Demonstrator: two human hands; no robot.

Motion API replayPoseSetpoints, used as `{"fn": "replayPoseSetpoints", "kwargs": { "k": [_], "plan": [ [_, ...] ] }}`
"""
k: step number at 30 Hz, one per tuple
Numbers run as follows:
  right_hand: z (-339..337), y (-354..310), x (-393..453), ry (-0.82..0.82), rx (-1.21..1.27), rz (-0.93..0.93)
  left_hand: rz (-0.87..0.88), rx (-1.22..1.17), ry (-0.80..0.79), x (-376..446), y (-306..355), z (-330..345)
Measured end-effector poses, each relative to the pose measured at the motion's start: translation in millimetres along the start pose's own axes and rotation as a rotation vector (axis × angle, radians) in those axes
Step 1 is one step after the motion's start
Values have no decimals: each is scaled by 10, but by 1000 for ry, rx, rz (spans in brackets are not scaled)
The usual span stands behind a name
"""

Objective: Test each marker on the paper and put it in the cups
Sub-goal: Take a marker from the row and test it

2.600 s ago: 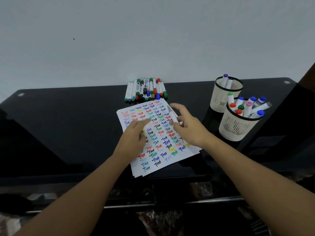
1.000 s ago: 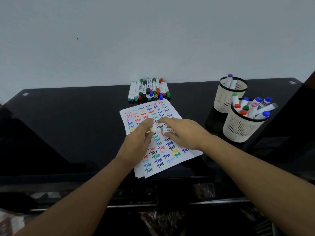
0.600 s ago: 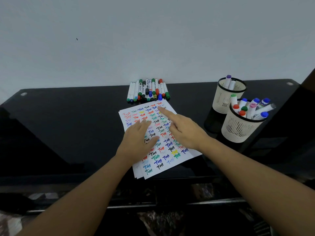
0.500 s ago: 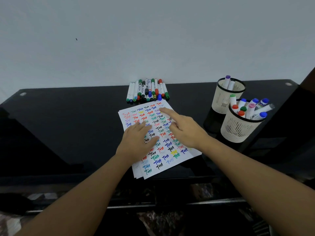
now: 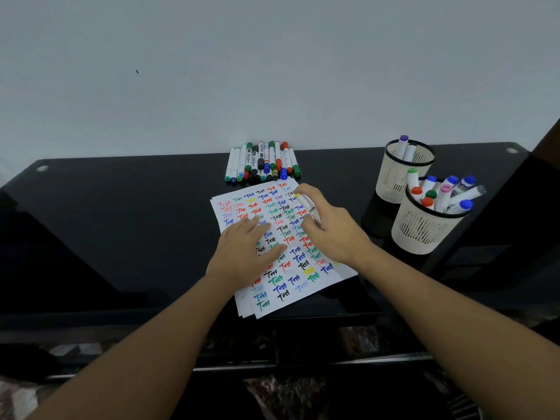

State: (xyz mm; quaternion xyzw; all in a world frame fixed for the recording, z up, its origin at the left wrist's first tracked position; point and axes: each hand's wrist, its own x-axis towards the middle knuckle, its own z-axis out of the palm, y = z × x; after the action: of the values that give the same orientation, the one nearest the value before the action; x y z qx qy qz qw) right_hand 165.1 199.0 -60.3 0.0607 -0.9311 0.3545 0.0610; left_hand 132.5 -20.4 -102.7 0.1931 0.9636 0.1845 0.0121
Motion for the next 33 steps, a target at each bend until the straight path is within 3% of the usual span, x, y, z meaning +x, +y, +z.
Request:
{"fn": "replayPoseSetpoints", "kwargs": {
  "k": [4, 12, 21, 29, 33],
  "plan": [
    [-4, -14, 47, -15, 97, 30, 4, 0, 4, 7, -21, 12],
    [-31, -39, 50, -24, 47, 7, -2, 7, -4, 15, -27, 17],
    [-57, -99, -4, 90, 155, 12, -1, 3, -5, 20, -28, 22],
    [-3, -93, 56, 35, 132, -24, -3, -6, 12, 27, -37, 30],
    [41, -112, 44, 96, 117, -26, 5, -3, 28, 33, -44, 36]
  ]
}}
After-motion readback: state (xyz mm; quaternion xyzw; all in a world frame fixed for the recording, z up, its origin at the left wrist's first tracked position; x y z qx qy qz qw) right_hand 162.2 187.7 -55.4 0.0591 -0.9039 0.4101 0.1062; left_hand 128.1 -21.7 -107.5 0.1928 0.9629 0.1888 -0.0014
